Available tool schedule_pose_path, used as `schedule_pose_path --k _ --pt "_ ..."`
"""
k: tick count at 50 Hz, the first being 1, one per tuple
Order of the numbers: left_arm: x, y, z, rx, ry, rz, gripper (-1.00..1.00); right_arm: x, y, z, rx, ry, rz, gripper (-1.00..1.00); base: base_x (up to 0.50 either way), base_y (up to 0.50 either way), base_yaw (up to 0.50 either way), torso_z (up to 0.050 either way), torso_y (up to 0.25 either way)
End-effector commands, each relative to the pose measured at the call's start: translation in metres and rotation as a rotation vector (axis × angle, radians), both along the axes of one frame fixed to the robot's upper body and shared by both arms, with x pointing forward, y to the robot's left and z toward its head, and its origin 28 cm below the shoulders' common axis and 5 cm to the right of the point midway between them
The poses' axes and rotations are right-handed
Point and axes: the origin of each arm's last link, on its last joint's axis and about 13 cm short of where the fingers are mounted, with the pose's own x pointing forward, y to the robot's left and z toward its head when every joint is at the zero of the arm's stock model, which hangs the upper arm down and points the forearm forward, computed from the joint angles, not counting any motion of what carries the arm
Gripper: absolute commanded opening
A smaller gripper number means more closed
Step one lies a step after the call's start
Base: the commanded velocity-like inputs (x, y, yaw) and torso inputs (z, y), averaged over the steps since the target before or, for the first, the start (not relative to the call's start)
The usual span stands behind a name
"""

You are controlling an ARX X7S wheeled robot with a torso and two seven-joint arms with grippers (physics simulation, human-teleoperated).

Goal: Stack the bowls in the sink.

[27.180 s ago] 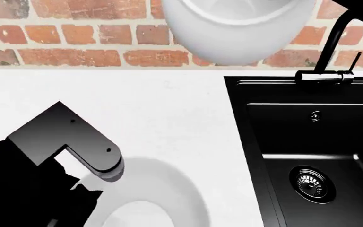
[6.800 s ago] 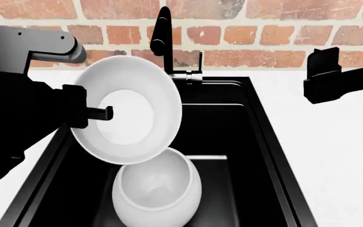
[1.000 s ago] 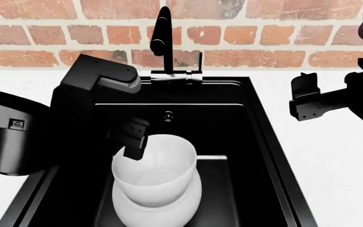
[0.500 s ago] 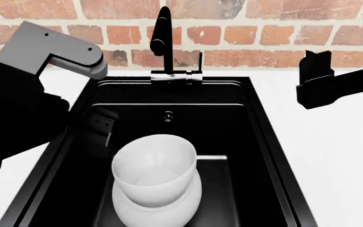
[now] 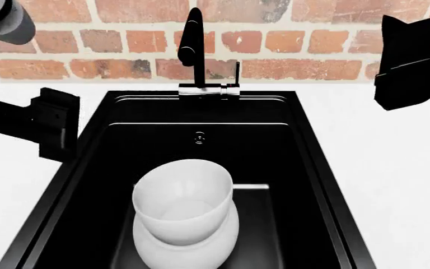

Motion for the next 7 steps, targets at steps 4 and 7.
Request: schedule_pose_path --k 4,7 --pt "-0.0243 0.0078 0.0118 0.007 -0.130 0.045 1.00 -0.0135 0.0006 0.0036 0.011 -0.096 0.030 1.00 0.00 0.00 0.00 0.000 0.000" --pt "-0.0283 0.0088 0.0134 0.004 -0.150 0.045 1.00 -0.0166 -0.0004 0.0039 0.015 -0.119 0.027 1.00 0.00 0.00 0.00 0.000 0.000"
